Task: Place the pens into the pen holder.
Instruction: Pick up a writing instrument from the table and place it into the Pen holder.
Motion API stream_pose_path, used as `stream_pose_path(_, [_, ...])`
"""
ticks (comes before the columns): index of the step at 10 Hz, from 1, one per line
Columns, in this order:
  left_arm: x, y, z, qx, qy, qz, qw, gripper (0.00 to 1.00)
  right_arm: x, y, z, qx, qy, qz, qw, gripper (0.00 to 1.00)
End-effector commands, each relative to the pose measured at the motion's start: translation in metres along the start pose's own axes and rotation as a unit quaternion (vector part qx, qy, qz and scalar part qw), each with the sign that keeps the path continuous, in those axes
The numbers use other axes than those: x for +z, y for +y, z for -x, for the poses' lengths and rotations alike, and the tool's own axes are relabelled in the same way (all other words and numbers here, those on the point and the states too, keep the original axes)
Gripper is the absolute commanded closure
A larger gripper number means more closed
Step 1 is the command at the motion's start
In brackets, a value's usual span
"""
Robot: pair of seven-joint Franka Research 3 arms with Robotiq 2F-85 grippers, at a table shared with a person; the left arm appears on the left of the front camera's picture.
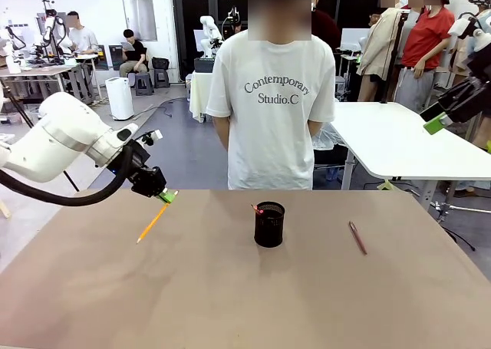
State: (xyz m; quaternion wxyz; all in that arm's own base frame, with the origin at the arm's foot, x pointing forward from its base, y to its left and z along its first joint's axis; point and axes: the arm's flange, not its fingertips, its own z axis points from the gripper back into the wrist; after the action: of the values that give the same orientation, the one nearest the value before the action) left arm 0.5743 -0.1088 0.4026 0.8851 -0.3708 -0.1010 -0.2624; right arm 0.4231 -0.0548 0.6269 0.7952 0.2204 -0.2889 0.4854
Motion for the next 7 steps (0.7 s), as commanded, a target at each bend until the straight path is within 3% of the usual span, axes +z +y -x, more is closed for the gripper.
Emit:
stream_pose_path(1, [0.014,0.003,0.022,-0.096,-0.018,0.083,0.992,1.0,0.002,0.001,-0.002,0.002,-0.001,0.0,1.0,0.0])
stream_pose_path(3, [0.017,-0.006,0.032,-0.205,-0.068,0.119,0.969,1.0,0.002,0.001,-0.002,0.002,-0.001,0.0,1.0,0.0])
stream_pose_path(5, [0.019,-0.012,0.04,-0.265,-0.086,0.1,0.955,1.0,0.002,0.001,-0.002,0.002,-0.001,0.0,1.0,0.0])
stream_pose_path(7, [0.02,-0.009,0.025,-0.24,-0.075,0.089,0.964,1.0,0.002,0.001,-0.002,0.002,-0.001,0.0,1.0,0.0])
